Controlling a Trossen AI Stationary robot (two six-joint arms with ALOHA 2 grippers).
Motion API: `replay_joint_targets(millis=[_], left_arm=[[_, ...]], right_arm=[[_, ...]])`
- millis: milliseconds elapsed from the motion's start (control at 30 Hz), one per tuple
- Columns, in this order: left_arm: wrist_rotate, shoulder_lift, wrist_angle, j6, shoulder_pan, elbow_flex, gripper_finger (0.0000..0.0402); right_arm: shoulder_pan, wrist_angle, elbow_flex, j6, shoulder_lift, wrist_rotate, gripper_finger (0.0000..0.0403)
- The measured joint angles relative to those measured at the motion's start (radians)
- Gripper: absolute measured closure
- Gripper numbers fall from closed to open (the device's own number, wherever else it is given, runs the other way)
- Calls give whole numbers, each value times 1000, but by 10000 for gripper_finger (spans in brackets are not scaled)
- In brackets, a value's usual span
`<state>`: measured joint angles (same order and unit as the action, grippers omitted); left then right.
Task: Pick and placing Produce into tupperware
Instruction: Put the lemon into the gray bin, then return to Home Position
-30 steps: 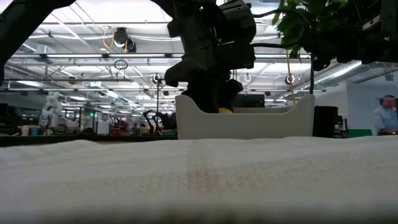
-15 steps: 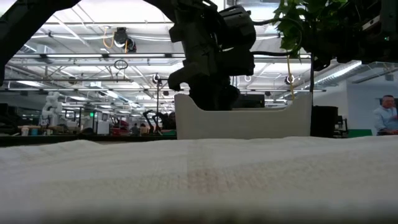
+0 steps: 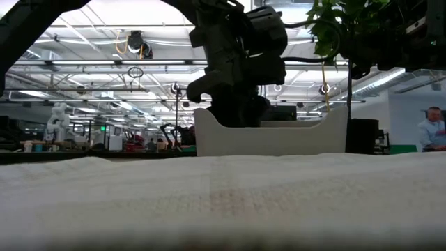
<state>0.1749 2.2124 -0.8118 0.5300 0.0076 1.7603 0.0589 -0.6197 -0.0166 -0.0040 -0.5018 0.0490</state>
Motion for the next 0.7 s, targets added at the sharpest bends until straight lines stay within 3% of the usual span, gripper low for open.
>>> replay_joint_targets(millis=[267, 700], left_arm=[[0, 0, 0, 10, -10, 0, 187], [0, 0, -6, 26, -11, 0, 145]], right_arm=[[0, 0, 0, 0, 0, 0, 403], [0, 0, 0, 1, 0, 0, 403]])
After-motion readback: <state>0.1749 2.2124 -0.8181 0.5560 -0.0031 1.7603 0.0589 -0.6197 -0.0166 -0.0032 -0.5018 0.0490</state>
